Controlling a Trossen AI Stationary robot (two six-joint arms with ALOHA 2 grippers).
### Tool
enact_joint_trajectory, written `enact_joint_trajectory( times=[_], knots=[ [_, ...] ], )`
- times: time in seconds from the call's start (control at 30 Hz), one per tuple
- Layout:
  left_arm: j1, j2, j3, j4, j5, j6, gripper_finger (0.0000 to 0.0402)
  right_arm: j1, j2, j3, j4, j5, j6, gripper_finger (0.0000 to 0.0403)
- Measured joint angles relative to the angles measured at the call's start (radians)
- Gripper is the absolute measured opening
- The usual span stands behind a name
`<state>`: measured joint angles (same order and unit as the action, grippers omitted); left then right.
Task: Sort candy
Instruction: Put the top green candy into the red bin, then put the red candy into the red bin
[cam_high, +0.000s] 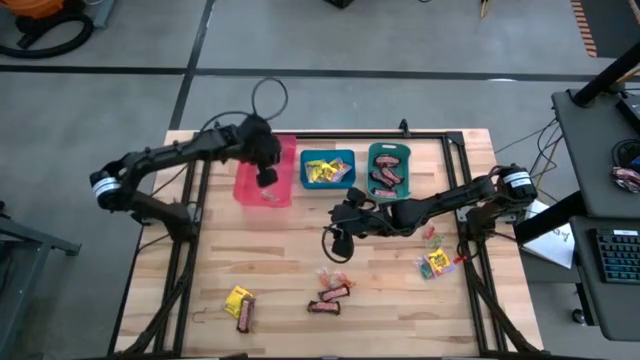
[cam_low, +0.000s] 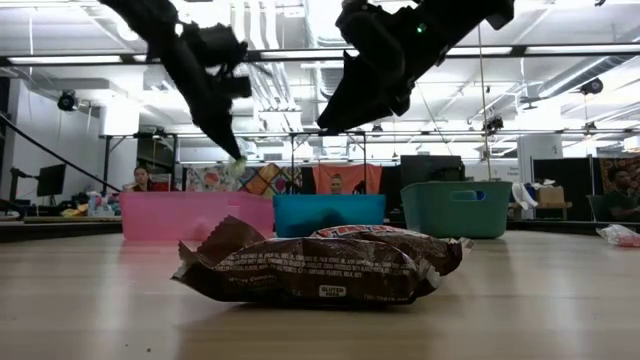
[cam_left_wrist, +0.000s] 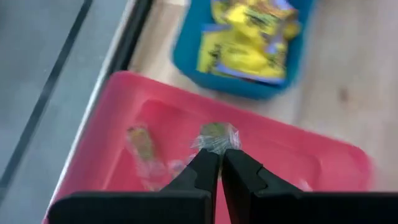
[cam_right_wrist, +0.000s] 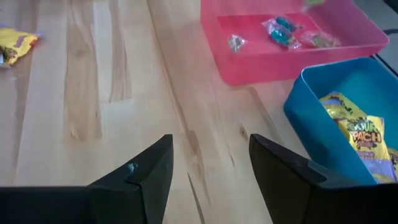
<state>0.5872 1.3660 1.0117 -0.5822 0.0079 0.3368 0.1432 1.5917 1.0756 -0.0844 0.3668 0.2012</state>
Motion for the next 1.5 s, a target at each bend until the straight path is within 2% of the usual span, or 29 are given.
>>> enact_joint_trajectory(
  times=[0.1, 0.23, 0.43, 0.67, 1.13, 1.33, 1.5],
  knots=[
    [0.074, 0.047, -0.019, 0.064, 0.036, 0.02, 0.0, 0.0, 0.0, 0.0, -0.012, 0.0, 0.01, 0.0203],
    [0.121, 0.129, -0.015, 0.086, 0.04, 0.056, 0.0, 0.0, 0.0, 0.0, -0.015, 0.0, 0.011, 0.0203],
    [0.145, 0.236, -0.014, 0.131, 0.045, 0.062, 0.0, 0.0, 0.0, 0.0, -0.03, 0.0, 0.028, 0.0203],
    [0.144, 0.27, -0.014, 0.149, 0.047, 0.057, 0.0011, 0.0, 0.0, 0.0, -0.065, 0.0, 0.064, 0.0203],
    [0.143, 0.184, -0.014, 0.12, 0.026, -0.004, 0.0142, 0.0, 0.0, -0.001, -0.096, 0.0, 0.081, 0.0203],
    [0.128, 0.084, -0.015, 0.111, 0.023, -0.106, 0.0156, 0.0, 0.0, -0.001, -0.128, -0.002, 0.098, 0.0203],
    [0.046, -0.021, -0.041, 0.134, 0.058, -0.194, 0.0154, 0.0, 0.0, 0.003, -0.198, -0.01, 0.148, 0.0203]
  ],
)
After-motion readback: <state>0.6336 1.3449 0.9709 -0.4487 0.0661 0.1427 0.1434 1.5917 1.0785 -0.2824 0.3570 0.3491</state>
